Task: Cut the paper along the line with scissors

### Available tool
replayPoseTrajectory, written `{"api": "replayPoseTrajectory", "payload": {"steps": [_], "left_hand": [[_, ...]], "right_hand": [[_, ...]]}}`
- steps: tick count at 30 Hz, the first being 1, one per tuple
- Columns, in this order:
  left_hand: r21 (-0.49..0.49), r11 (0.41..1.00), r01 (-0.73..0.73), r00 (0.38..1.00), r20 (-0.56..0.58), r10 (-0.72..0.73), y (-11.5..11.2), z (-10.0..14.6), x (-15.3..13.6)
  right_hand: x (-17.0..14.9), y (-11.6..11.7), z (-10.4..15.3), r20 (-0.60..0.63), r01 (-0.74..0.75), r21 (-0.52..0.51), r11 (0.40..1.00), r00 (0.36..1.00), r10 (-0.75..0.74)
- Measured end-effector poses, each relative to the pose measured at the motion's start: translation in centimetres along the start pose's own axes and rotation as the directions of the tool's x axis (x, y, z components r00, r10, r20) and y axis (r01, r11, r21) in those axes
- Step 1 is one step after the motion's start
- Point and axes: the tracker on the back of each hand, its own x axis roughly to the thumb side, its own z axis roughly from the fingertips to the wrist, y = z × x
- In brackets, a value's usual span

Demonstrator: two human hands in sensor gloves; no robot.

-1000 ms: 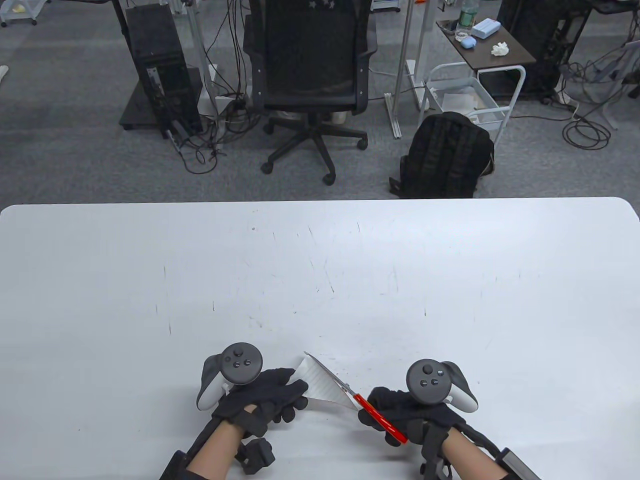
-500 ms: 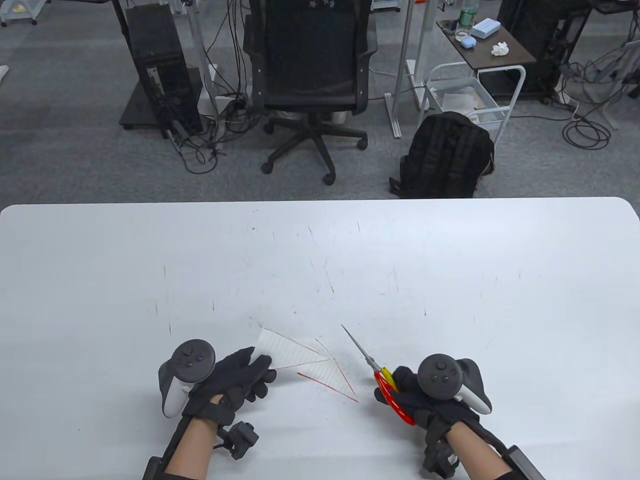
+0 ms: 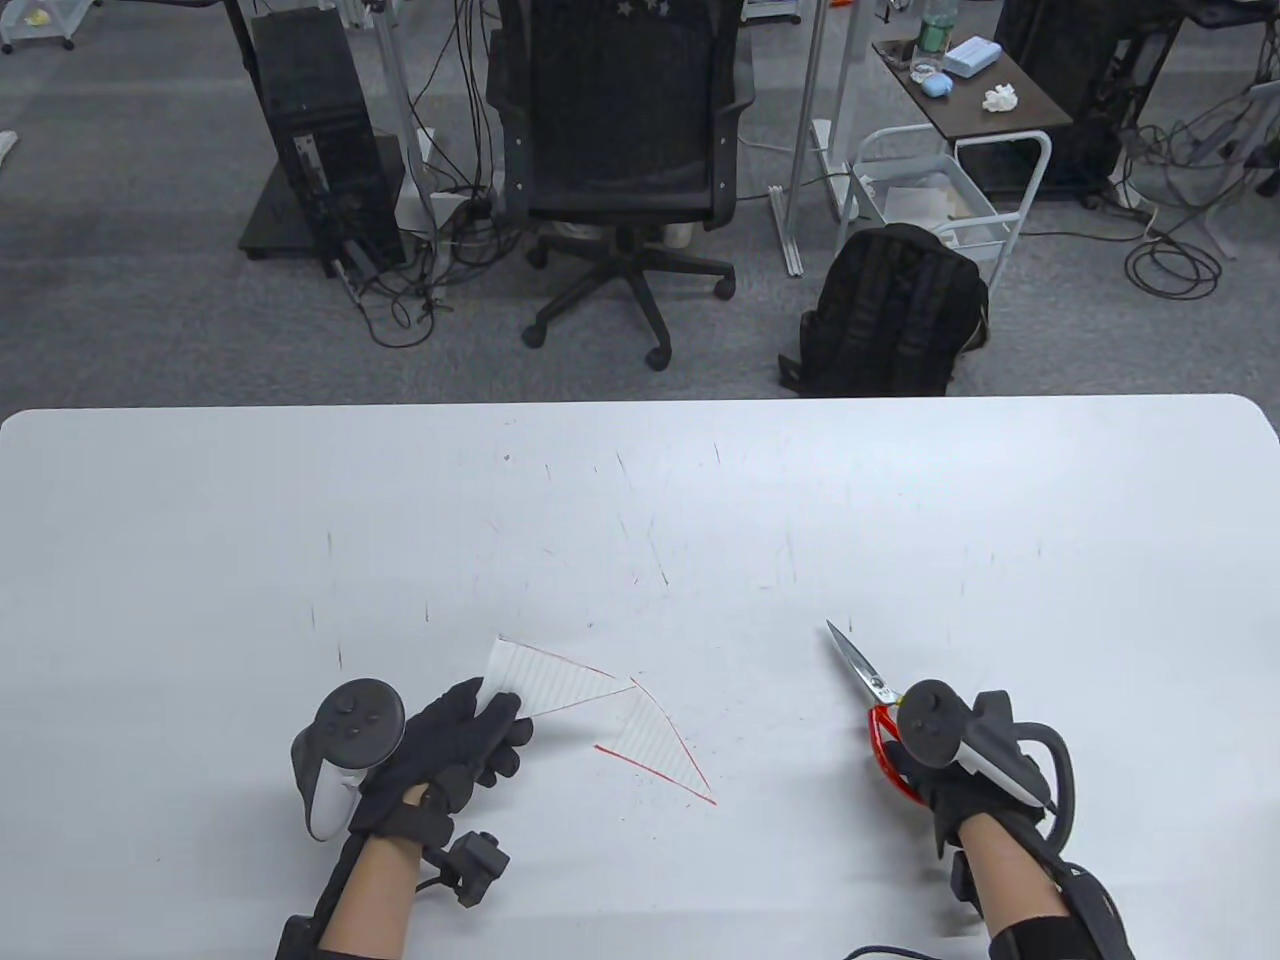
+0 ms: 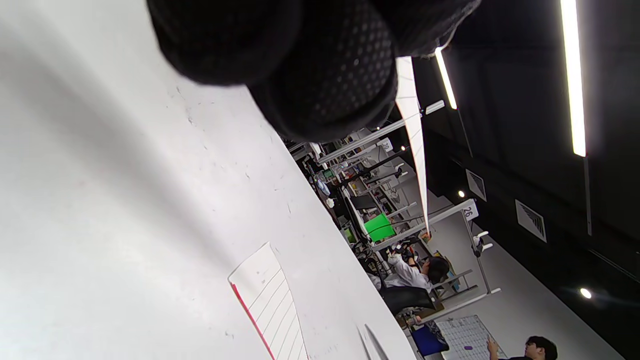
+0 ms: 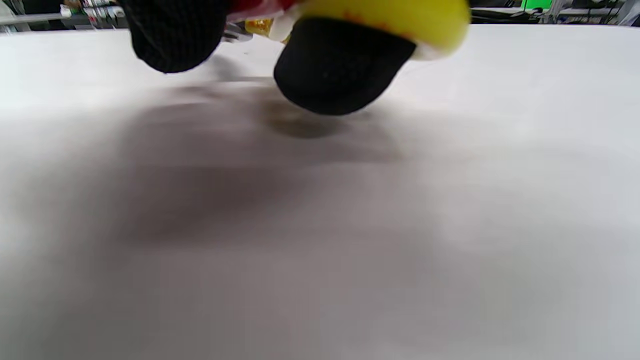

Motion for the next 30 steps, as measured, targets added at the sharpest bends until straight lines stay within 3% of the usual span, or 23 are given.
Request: {"api": "replayPoseTrajectory", "payload": {"steps": [4, 11, 18, 23, 30], "left_hand": [[0.005, 1.000, 0.014, 1.000, 0.009, -0.014, 0.0, 0.0, 0.1], [0.004, 1.000, 0.017, 1.000, 0.003, -0.017, 0.0, 0.1, 0.1], [0.027, 0.999, 0.031, 0.996, -0.081, -0.028, -0.1, 0.2, -0.1], [0.012, 0.998, 0.063, 0.983, -0.173, -0.060, -0.3, 0.1, -0.5], [0.032, 0.990, 0.139, 0.948, -0.295, -0.123, -0.6, -0.2, -1.2]], "right_hand": [[-0.1, 0.4, -0.1, -0.030, -0.056, 0.078, 0.995, 0.998, 0.058], [0.7, 0.1, -0.1, -0.031, -0.154, 0.107, 0.982, 0.987, 0.159], [1.0, 0.1, -0.1, -0.018, -0.192, 0.150, 0.970, 0.980, 0.197], [1.4, -0.5, 0.4, 0.029, -0.373, 0.332, 0.866, 0.922, 0.386], [1.3, -2.2, 2.0, 0.065, -0.263, 0.096, 0.960, 0.964, 0.258]]}}
